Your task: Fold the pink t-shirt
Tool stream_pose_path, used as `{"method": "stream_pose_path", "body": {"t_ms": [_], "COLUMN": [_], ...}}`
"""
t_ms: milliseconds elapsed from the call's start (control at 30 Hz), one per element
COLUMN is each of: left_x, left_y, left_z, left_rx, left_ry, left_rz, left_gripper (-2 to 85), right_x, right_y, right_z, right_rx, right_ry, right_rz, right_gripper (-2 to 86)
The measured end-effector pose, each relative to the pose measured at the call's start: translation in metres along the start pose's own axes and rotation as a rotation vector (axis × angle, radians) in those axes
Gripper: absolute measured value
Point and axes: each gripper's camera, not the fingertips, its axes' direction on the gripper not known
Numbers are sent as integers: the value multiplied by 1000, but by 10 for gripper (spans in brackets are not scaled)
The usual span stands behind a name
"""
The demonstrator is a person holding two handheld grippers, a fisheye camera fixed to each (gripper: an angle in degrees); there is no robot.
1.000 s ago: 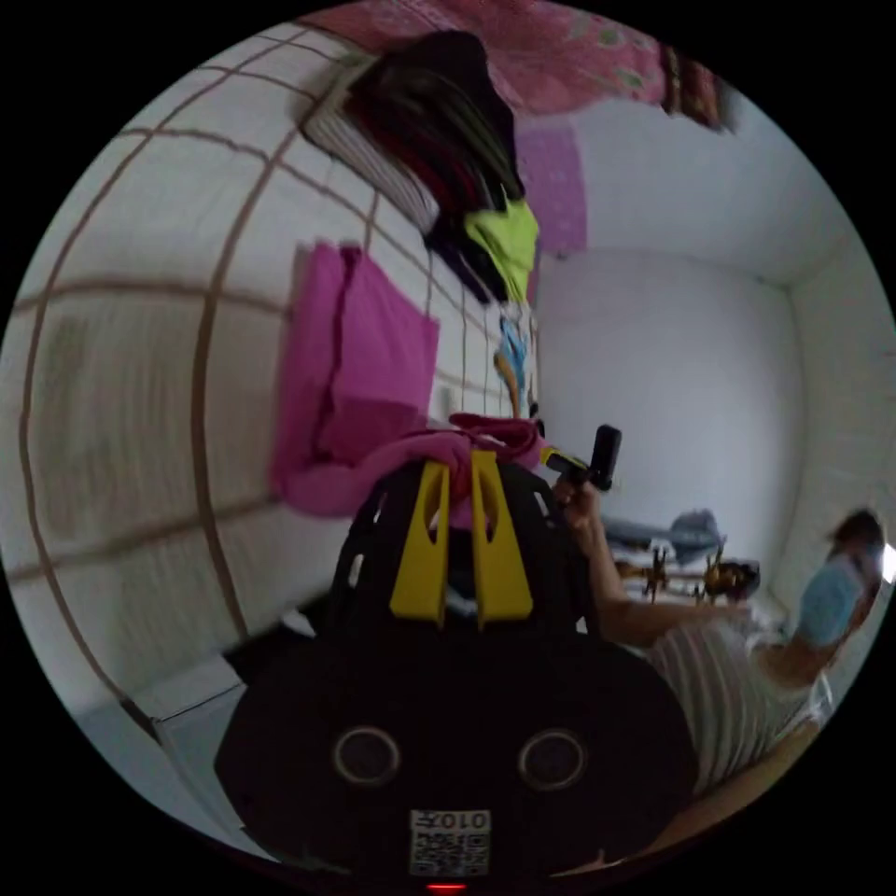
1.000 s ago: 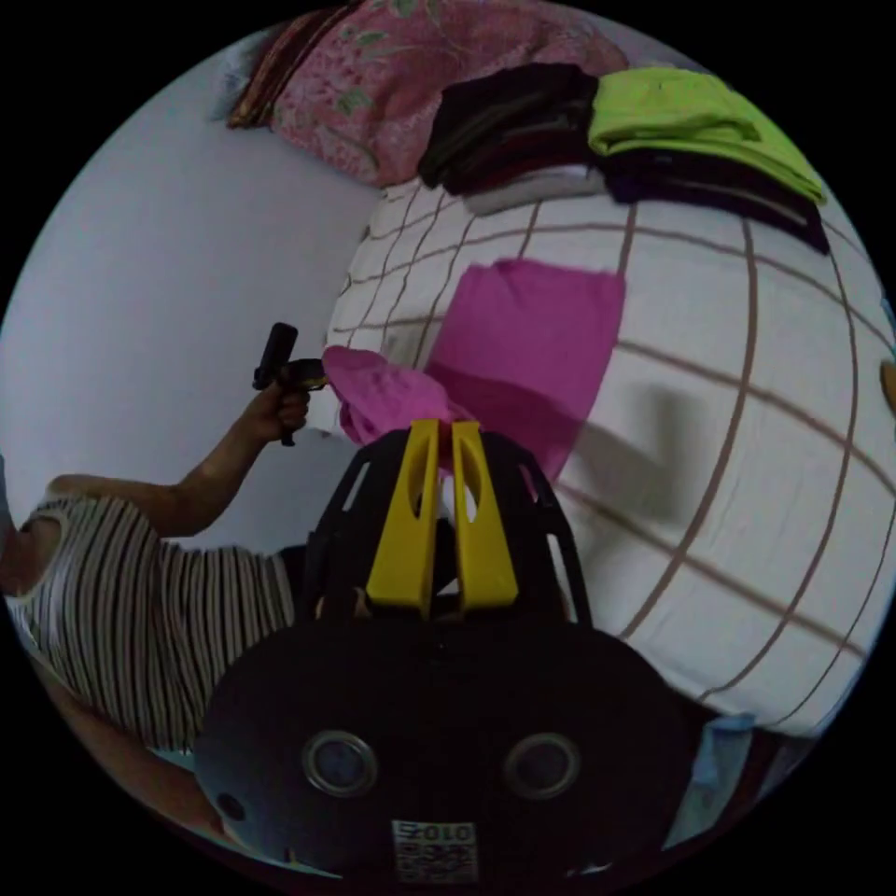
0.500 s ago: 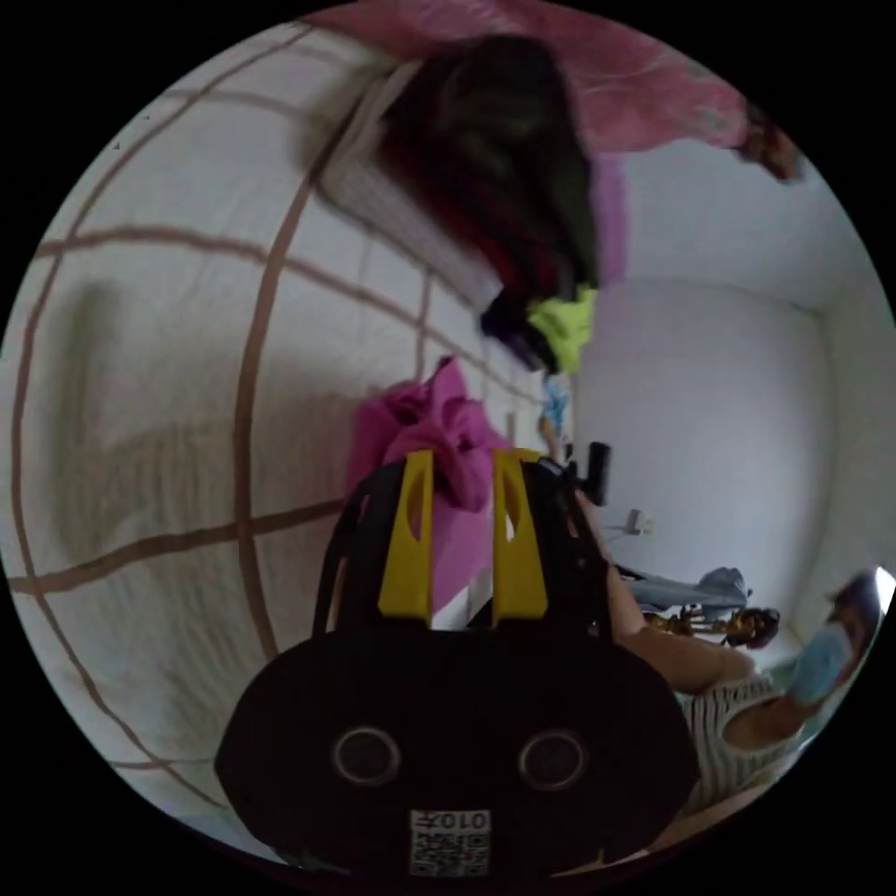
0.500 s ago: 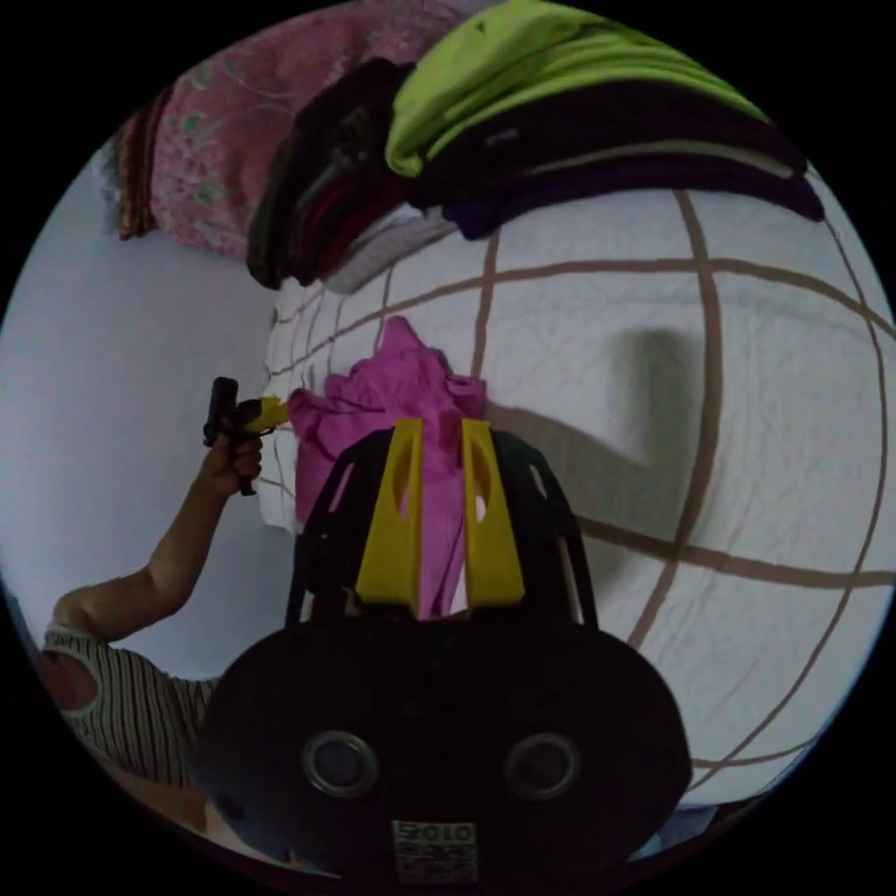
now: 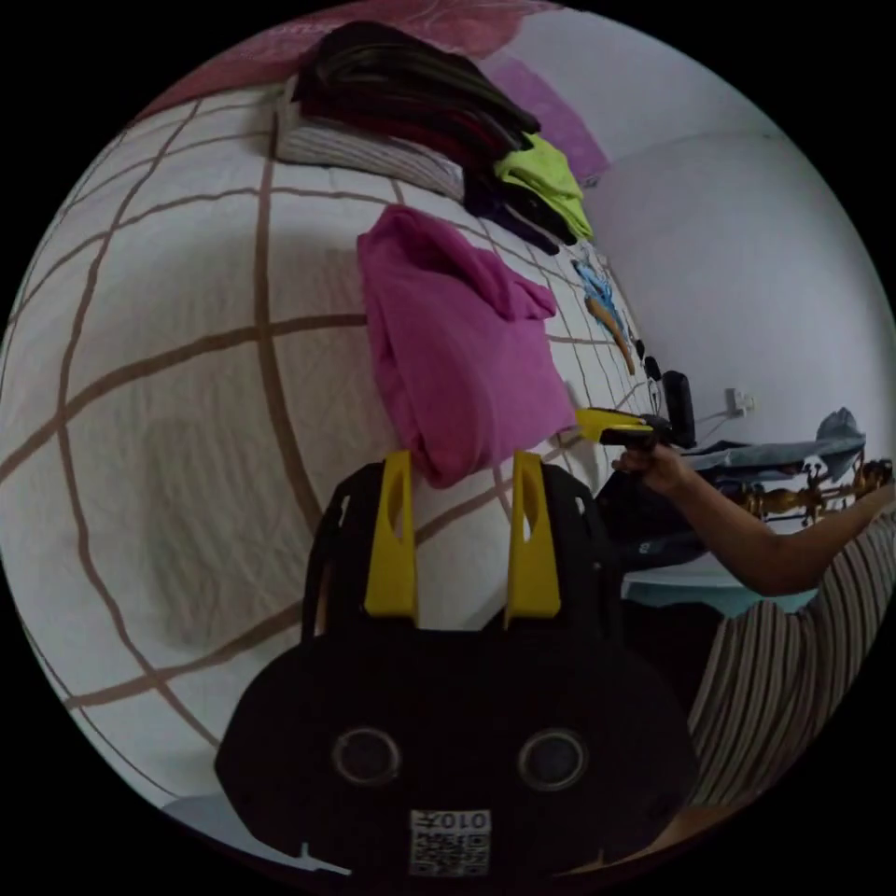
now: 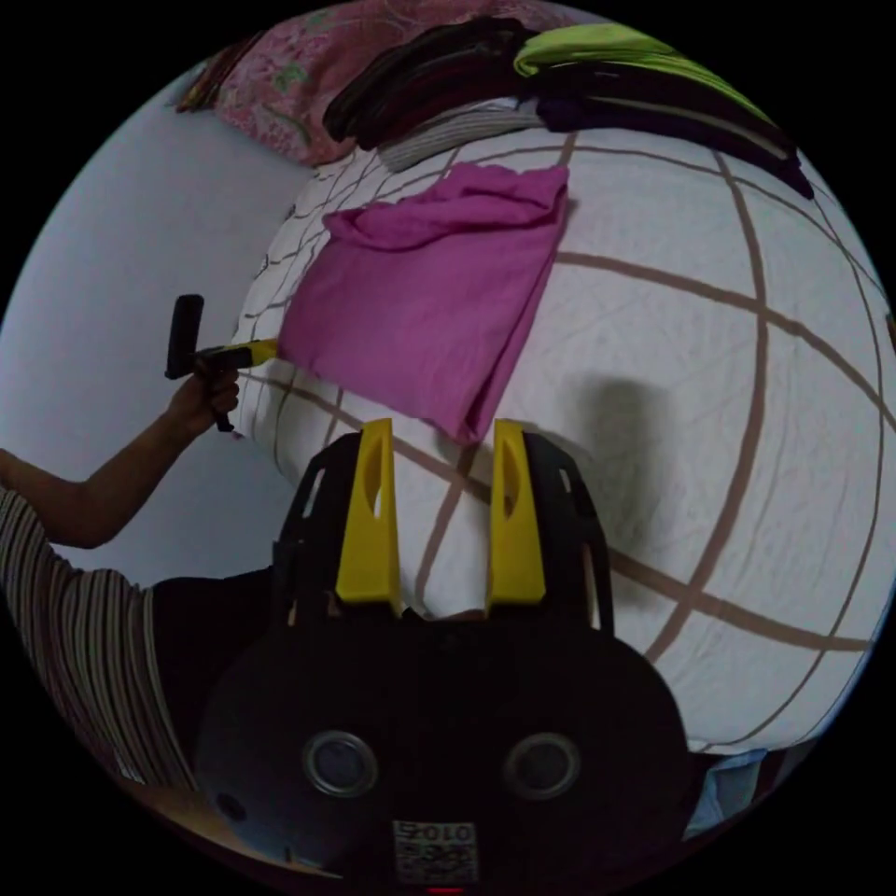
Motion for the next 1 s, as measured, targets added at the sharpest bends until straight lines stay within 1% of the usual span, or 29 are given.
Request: {"method": "stream_pose_path", "body": {"t_ms": [133,200,267,367,467,533,600,667,733,767,833,900,967,1000], "left_x": [24,38,54,65,73,83,97,109,109,103,87,75,57,53], "left_y": [-10,-14,-17,-29,-46,-53,-53,-37,-16,1,28,45,57,60], "left_z": [-1,-1,0,-5,-24,-48,-75,-94,-80,-57,-23,-16,-28,-30], "left_rx": [-7,-42,-105,-166,-201,-201,-208,-247,-313,-385,-470,-411,-322,-309], "left_ry": [-48,-128,-264,-305,-276,-254,-226,-151,-152,-177,-204,-179,-103,-81], "left_rz": [121,175,234,276,285,298,319,316,291,269,205,138,41,24], "left_gripper": [139,132,116,95,83,77,74,71,69,67,64,64,70,72], "right_x": [-18,-27,-36,-50,-68,-87,-105,-118,-125,-125,-127,-132,-135,-137], "right_y": [-10,-16,-20,-26,-32,-32,-21,-4,23,29,49,56,60,63], "right_z": [2,6,11,8,-9,-43,-70,-81,-59,-49,-10,2,2,0], "right_rx": [31,-7,-57,-92,-107,-55,-10,-18,-105,-135,-229,-237,-209,-199], "right_ry": [15,28,76,130,146,145,126,86,41,27,6,39,28,10], "right_rz": [-25,-41,-33,-26,-84,-157,-217,-238,-203,-181,-109,-79,-44,-40], "right_gripper": [111,88,61,43,39,37,36,35,36,36,36,37,39,40]}}
